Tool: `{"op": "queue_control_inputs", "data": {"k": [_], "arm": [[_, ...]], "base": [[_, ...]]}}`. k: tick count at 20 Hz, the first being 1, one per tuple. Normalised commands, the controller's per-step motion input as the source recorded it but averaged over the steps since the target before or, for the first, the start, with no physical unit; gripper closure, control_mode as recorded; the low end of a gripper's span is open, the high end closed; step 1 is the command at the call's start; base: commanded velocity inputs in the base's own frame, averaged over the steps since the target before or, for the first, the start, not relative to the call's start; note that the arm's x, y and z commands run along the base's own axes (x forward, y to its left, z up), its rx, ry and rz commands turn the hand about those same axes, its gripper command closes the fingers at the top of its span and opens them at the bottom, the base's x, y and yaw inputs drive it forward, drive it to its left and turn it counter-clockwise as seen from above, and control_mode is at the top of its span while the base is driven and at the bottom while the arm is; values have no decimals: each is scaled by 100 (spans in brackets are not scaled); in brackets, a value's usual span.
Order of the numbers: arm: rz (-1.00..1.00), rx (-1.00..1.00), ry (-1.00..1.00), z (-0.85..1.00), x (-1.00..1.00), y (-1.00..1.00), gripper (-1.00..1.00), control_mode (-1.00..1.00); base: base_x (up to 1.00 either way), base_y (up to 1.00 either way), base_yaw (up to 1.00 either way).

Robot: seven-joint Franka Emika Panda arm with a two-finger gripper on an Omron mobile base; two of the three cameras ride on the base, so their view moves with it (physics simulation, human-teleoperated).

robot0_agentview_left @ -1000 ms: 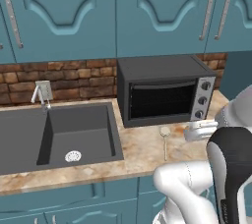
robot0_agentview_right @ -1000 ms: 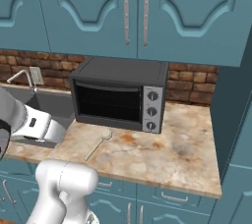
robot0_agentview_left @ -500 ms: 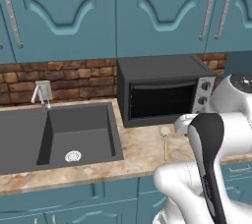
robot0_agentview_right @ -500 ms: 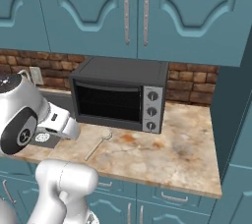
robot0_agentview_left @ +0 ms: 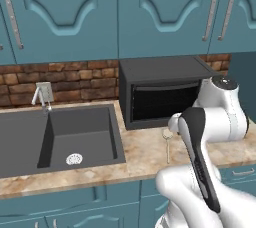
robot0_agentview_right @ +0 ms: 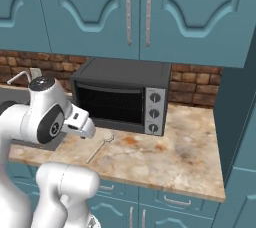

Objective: Grab the spray bottle from the cabinet, then place it next to the cutting board for sanitizing. Then grab the dish brush from the countertop next to the sink and place it next to the cutting board.

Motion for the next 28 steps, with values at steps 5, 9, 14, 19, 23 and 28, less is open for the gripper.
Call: {"op": "queue_control_inputs", "data": {"k": [5,9,14,19,23,28], "arm": [[0,0,6,-50,48,-3,-100,-100],[0,0,5,-49,43,-5,-100,-100],[0,0,5,-51,43,-6,-100,-100],[0,0,2,-50,37,-10,-100,-100],[0,0,3,-53,35,-8,-100,-100],[0,0,2,-46,42,0,-100,-100]], "base": [[0,0,0],[0,0,0],[0,0,0],[0,0,0],[0,0,0],[0,0,0]]}}
